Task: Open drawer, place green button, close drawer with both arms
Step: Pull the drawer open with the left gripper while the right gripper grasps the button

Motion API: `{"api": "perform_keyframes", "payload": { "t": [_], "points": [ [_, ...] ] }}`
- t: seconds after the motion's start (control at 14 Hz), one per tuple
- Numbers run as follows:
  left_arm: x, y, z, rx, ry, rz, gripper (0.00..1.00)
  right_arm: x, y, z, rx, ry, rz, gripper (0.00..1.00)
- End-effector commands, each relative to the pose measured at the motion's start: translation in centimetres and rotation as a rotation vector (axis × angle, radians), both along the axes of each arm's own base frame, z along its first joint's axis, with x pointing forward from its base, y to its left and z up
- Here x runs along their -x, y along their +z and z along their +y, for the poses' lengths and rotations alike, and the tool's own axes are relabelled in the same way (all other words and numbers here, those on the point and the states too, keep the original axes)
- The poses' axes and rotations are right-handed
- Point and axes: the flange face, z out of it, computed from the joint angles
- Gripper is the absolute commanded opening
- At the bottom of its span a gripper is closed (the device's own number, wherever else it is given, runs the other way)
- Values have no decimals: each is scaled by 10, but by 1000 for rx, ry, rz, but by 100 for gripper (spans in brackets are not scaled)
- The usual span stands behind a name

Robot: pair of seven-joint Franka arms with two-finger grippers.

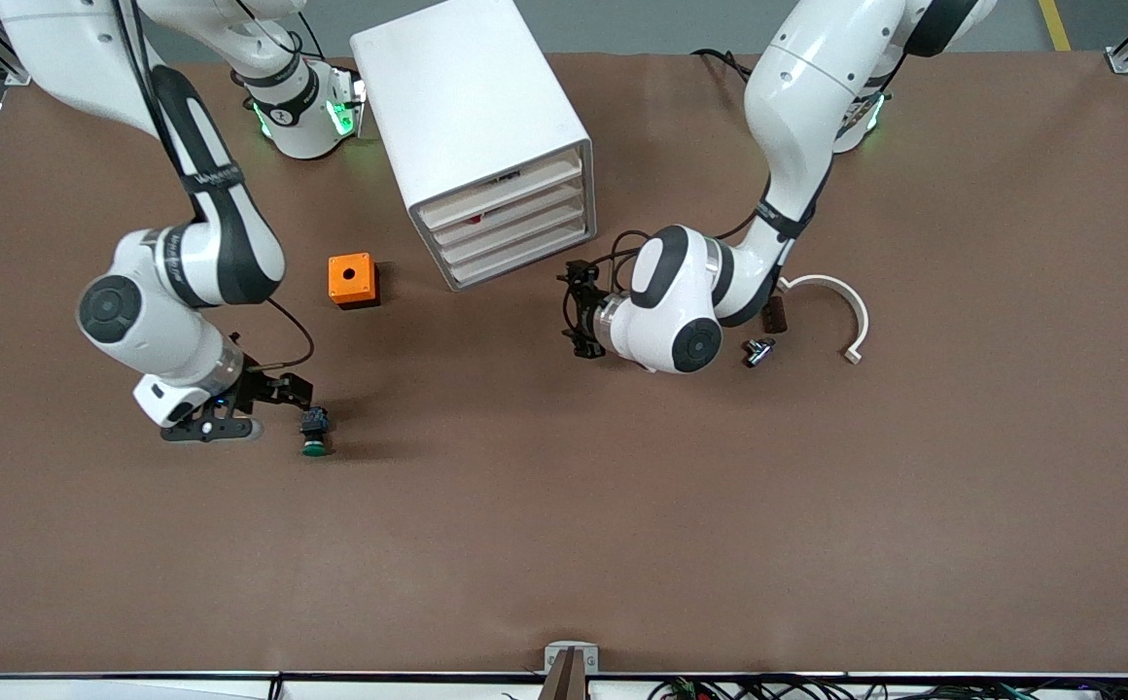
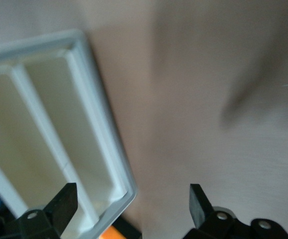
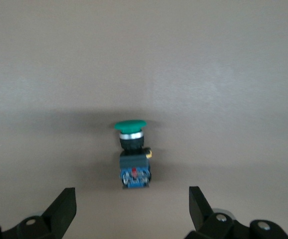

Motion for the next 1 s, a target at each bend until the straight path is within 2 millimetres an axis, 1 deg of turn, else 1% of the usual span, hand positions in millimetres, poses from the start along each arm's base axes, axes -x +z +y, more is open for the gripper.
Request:
{"api": "perform_keyframes", "payload": {
  "t": [0.0,0.07,0.14,0.21,0.29,0.36,0.43,0.5,0.57,0.64,0.71,0.79,0.86,0.93],
  "points": [
    [18,-3,-25,-53,104,130,77,0,-26,10,-3,-8,-14,100],
    [26,-3,-33,-80,123,159,68,-1,-31,13,-2,-3,-18,100],
    [37,-6,-41,-96,122,189,63,-2,-36,15,0,2,-26,100],
    [55,-16,-51,-104,92,243,60,-3,-43,15,6,9,-24,100],
    [65,-23,-56,-103,77,292,54,-6,-45,17,6,11,-26,100],
    [72,-27,-57,-97,74,336,50,-6,-49,18,8,12,-23,100],
    [77,-31,-58,-86,72,383,50,-7,-50,22,9,21,-32,100],
    [81,-34,-59,-85,67,409,50,-6,-57,24,10,25,-33,100],
    [85,-35,-61,-89,59,414,50,-6,-61,24,11,25,-31,100],
    [88,-38,-64,-91,54,417,47,-5,-66,23,14,25,-24,100],
    [90,-40,-65,-93,52,420,42,-4,-69,22,17,27,-20,100],
    [89,-43,-63,-96,53,422,31,-4,-71,22,22,35,-16,100],
    [91,-44,-64,-95,49,422,16,-4,-74,18,32,43,-13,90],
    [93,-46,-65,-96,44,421,0,-3,-74,16,42,58,-13,69]
  ]
}}
